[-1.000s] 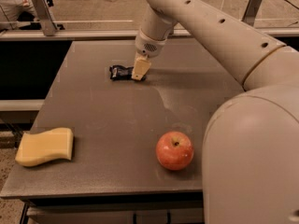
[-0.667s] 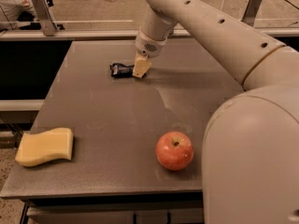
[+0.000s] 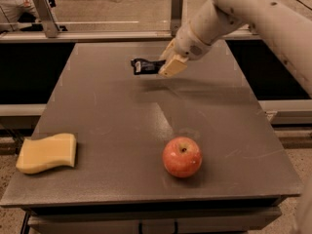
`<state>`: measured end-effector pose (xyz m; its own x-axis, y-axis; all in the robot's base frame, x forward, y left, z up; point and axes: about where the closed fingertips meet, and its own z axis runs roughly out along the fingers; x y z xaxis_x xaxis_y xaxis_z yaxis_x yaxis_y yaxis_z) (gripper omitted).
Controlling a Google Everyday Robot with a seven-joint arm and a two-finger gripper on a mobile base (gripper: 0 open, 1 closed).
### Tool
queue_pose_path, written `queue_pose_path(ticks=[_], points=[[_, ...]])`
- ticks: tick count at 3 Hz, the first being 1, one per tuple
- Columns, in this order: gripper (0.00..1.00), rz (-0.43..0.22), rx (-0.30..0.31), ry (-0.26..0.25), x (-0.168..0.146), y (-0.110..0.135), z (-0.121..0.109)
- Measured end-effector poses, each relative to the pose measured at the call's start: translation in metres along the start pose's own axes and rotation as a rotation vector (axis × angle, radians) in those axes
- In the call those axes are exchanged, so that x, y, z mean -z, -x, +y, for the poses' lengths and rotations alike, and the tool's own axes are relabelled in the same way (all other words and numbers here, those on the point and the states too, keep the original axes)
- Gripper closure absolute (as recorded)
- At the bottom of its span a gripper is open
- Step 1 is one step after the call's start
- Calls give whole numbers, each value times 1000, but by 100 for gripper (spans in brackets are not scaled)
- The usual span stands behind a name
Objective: Move rxbar blueberry near apple
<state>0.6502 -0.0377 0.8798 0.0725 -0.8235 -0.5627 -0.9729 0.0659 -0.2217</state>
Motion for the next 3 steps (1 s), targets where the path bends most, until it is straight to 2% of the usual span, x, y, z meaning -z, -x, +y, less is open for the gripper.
queue_pose_path(ticks=[1, 2, 3], points=[[100, -15, 21, -33, 45, -39, 43], [100, -1, -4, -48, 57, -63, 51], [100, -1, -3, -48, 57, -63, 51]])
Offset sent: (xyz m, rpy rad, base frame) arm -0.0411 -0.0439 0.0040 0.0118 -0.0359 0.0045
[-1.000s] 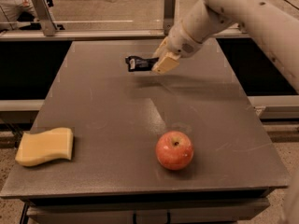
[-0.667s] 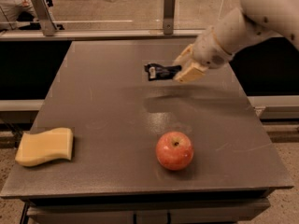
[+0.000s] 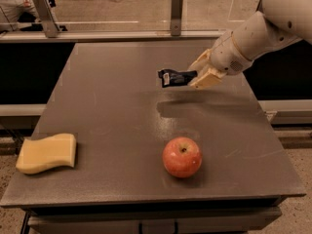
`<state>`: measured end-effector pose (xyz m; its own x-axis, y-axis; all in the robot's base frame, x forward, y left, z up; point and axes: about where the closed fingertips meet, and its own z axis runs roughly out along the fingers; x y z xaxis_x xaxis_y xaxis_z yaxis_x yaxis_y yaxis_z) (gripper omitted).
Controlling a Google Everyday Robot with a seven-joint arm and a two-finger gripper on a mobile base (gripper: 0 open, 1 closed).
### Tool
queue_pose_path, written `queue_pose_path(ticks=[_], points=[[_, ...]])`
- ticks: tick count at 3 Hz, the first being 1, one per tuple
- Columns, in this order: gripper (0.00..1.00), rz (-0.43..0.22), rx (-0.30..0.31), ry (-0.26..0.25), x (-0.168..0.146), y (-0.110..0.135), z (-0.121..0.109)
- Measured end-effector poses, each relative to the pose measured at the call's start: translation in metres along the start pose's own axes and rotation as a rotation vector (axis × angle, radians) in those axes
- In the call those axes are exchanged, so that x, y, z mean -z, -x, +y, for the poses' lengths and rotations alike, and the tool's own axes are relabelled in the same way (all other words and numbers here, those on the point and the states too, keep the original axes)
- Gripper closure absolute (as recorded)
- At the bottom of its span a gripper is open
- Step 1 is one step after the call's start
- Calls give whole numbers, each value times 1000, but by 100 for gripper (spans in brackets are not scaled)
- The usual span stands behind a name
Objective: Move rxbar blueberry near apple
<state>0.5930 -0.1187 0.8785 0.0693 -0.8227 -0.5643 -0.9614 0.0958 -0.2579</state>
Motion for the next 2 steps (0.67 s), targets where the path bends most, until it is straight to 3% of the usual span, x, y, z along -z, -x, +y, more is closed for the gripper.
queue_pose_path(ticks=[1, 2], points=[[100, 11, 19, 1, 9, -6, 18], [100, 54, 41, -24, 26, -11, 52]])
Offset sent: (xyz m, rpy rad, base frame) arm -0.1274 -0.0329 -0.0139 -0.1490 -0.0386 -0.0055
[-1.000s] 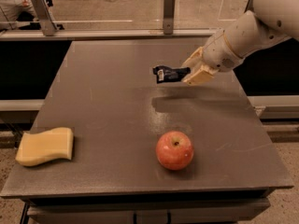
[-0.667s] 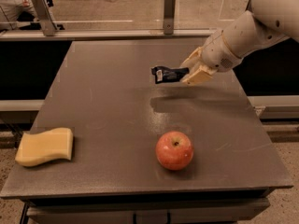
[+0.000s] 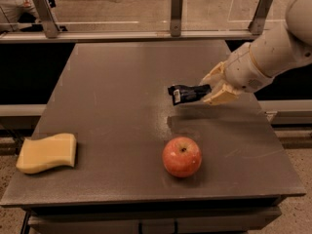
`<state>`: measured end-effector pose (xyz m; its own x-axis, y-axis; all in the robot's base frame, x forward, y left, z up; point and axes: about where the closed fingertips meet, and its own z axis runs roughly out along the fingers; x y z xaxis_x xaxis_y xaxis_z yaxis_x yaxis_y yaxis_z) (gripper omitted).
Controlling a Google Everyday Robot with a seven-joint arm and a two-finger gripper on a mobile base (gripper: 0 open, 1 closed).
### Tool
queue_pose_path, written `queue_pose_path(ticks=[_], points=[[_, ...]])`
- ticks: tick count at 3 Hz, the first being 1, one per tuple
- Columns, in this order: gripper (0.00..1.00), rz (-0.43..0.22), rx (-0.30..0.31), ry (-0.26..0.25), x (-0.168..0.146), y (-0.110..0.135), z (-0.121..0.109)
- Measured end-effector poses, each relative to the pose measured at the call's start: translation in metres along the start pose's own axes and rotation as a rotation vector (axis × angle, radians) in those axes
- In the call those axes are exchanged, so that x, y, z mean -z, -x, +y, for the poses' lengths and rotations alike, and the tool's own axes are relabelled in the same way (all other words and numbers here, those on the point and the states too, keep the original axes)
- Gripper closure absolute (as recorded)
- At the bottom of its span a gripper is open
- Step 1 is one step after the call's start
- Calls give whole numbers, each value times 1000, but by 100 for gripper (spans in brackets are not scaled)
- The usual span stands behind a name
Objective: Move rxbar blueberry near apple
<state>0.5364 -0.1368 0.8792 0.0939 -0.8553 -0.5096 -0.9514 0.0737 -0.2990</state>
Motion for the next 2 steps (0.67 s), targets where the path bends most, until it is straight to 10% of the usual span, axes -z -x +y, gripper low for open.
queue_pose_path(ticks=[2], points=[[100, -9, -25, 33, -9, -15, 63]])
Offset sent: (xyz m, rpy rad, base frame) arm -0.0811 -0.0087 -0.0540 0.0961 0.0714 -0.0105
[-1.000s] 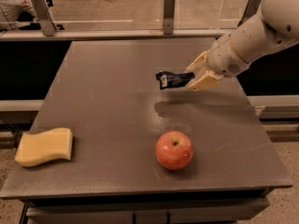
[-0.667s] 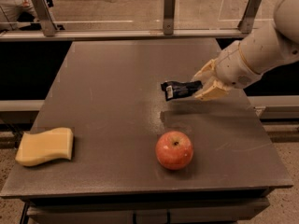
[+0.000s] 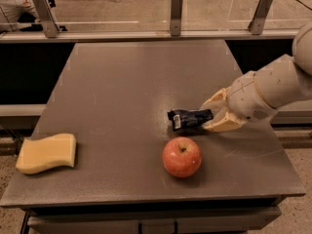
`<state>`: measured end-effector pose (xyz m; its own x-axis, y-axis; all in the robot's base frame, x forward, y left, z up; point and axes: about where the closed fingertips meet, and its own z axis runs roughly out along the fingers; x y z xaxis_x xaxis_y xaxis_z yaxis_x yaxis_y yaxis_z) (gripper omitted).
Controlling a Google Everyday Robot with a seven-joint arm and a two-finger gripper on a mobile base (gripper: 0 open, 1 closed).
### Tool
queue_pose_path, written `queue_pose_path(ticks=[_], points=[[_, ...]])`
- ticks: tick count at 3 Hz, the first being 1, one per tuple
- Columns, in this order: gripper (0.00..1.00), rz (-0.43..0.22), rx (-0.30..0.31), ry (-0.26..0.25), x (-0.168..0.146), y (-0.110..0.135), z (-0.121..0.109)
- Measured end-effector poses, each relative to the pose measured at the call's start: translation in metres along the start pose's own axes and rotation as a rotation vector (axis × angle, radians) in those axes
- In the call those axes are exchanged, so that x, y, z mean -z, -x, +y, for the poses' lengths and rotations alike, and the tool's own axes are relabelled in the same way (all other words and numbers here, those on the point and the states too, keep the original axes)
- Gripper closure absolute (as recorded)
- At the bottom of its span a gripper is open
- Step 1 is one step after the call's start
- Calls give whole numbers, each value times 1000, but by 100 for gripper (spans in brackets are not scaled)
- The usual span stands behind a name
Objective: Move rxbar blueberry near apple
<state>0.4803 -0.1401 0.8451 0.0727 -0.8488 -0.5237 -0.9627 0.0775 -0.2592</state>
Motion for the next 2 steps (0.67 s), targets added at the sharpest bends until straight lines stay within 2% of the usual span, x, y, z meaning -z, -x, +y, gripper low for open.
queue_pose_path(ticks=[1, 2], points=[[100, -7, -7, 1, 0, -1, 3], [100, 39, 0, 9, 5, 0, 3]])
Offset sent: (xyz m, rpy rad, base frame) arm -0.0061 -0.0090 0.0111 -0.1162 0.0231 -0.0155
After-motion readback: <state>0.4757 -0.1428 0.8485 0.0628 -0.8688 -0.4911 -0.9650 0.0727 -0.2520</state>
